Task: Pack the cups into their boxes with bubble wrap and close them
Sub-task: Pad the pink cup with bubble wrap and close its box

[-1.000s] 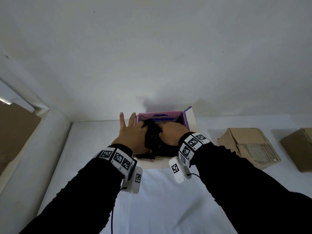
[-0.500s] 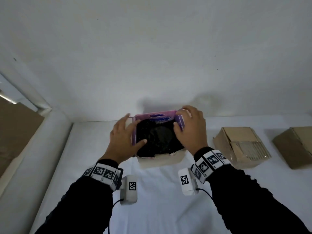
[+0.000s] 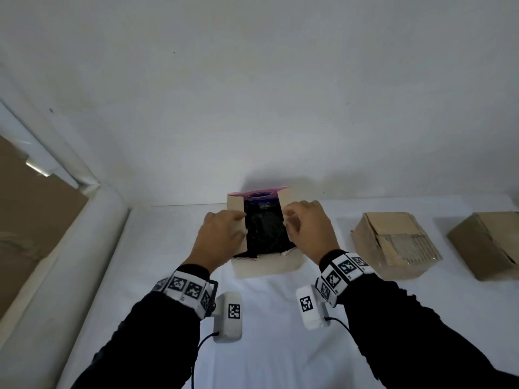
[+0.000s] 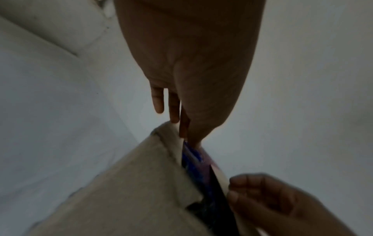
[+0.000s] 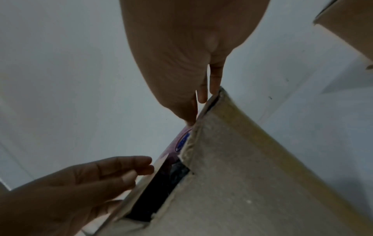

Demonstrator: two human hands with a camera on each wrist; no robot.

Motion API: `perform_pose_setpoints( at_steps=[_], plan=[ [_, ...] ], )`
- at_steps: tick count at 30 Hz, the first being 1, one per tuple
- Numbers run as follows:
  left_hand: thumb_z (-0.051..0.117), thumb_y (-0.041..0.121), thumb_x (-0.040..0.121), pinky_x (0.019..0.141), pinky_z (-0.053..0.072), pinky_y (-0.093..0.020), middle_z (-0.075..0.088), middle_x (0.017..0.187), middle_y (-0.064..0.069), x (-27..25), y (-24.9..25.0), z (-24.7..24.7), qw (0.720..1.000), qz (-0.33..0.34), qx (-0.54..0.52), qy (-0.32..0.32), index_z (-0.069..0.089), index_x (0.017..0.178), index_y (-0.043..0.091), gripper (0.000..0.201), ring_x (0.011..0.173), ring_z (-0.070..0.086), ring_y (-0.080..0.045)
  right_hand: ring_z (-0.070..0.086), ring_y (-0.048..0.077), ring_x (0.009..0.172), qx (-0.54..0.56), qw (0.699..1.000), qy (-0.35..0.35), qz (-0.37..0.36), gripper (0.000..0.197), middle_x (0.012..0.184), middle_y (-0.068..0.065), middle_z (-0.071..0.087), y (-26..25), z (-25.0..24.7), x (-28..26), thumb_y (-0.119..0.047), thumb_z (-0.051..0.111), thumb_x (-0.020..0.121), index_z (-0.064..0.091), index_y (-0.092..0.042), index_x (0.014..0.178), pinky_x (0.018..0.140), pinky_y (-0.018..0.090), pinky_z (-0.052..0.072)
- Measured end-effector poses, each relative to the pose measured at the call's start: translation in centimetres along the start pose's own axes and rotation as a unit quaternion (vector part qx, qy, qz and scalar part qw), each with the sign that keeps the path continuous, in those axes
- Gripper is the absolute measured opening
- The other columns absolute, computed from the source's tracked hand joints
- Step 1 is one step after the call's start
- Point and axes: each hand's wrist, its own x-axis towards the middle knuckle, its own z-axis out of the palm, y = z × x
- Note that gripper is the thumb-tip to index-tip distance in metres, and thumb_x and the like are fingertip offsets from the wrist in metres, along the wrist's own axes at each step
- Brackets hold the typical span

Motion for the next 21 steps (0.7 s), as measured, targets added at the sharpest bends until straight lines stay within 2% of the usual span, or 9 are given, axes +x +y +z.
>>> perform_pose_setpoints(
  at_steps=[2,3,6,8,10,12,14,17,21],
  plan=[
    [0.059,0.026,0.09,0.101,0.036,-0.039,0.044,0.144,0.004,-0.7,-0.1,1.2,0.991,0.02,0.133,-0.018,0.052,0.132,0.03,0.043,0.126,0.035,-0.024,0.047,0.023,0.105,-0.041,0.999,-0.027,-0.008,0.023,0.112,0.001,0.057,0.6,0.2,-0.1,-0.009,0.067,0.081,0.065,-0.019,0.102,0.079,0.036,0.05],
    [0.059,0.027,0.09,0.104,0.033,-0.041,0.033,0.151,0.004,-1.1,-0.3,1.8,0.988,0.019,0.154,-0.023,0.05,0.134,0.032,0.045,0.132,0.028,-0.025,0.046,0.023,0.108,-0.047,0.998,-0.032,-0.006,0.027,0.119,0.002,0.052,0.9,0.3,-0.3,-0.009,0.068,0.079,0.065,-0.02,0.103,0.079,0.035,0.05],
    [0.055,0.014,0.091,0.107,0.035,-0.045,0.015,0.159,-0.001,-1.6,-1.0,2.9,0.996,-0.002,0.074,-0.046,0.048,0.136,0.028,0.048,0.139,0.025,-0.032,0.05,0.017,0.103,-0.022,0.998,-0.05,0.017,0.029,0.131,0.0,0.04,1.1,0.2,-0.7,-0.008,0.069,0.08,0.062,-0.021,0.105,0.071,0.029,0.048],
    [0.053,0.01,0.091,0.105,0.039,-0.043,0.012,0.159,-0.004,-1.5,-1.2,3.0,0.997,0.004,0.049,-0.064,0.048,0.136,0.023,0.048,0.133,0.036,-0.034,0.049,0.018,0.102,-0.041,0.998,-0.043,0.0,0.022,0.125,0.0,0.044,0.7,-0.1,-0.9,-0.011,0.071,0.077,0.064,-0.021,0.096,0.073,0.031,0.049],
    [0.054,0.013,0.092,0.102,0.042,-0.045,0.012,0.16,-0.003,-1.4,-1.0,2.7,0.995,-0.005,0.064,-0.071,0.047,0.136,0.024,0.046,0.128,0.041,-0.035,0.046,0.021,0.103,-0.097,0.993,-0.042,-0.047,0.011,0.113,-0.002,0.049,0.0,-0.4,-1.4,-0.026,0.073,0.075,0.064,-0.024,0.079,0.08,0.039,0.047],
    [0.054,0.018,0.093,0.099,0.043,-0.047,0.015,0.159,-0.002,-1.6,-0.7,2.3,0.995,-0.008,0.08,-0.063,0.048,0.134,0.026,0.042,0.127,0.042,-0.034,0.043,0.021,0.105,-0.162,0.981,-0.079,-0.078,0.025,0.107,-0.006,0.05,-0.5,-0.3,-2.3,-0.05,0.063,0.079,0.063,-0.027,0.068,0.087,0.041,0.04],
    [0.053,0.019,0.094,0.1,0.041,-0.048,0.019,0.158,-0.001,-2.0,-0.5,2.3,0.996,0.005,0.076,-0.05,0.051,0.13,0.032,0.038,0.13,0.039,-0.032,0.044,0.022,0.108,-0.219,0.967,-0.093,-0.089,0.043,0.107,-0.006,0.052,-0.7,0.1,-3.3,-0.061,0.048,0.082,0.069,-0.027,0.067,0.091,0.043,0.036],
    [0.047,0.018,0.097,0.106,0.033,-0.049,0.023,0.156,0.0,-2.6,-0.3,2.4,0.995,0.032,0.072,-0.055,0.057,0.121,0.043,0.036,0.135,0.029,-0.029,0.039,0.025,0.12,-0.24,0.963,-0.099,-0.066,0.048,0.117,-0.005,0.055,-0.7,1.0,-4.0,-0.061,0.047,0.085,0.074,-0.025,0.069,0.1,0.051,0.026],
    [0.044,0.019,0.098,0.109,0.031,-0.049,0.018,0.158,0.001,-2.7,-0.5,2.4,0.99,0.016,0.094,-0.1,0.058,0.125,0.044,0.039,0.138,0.024,-0.029,0.009,0.015,0.139,-0.152,0.976,-0.148,0.047,0.037,0.137,-0.012,0.039,-1.9,1.8,-4.3,-0.054,0.054,0.089,0.075,-0.025,0.079,0.109,0.054,0.003]
  ],
)
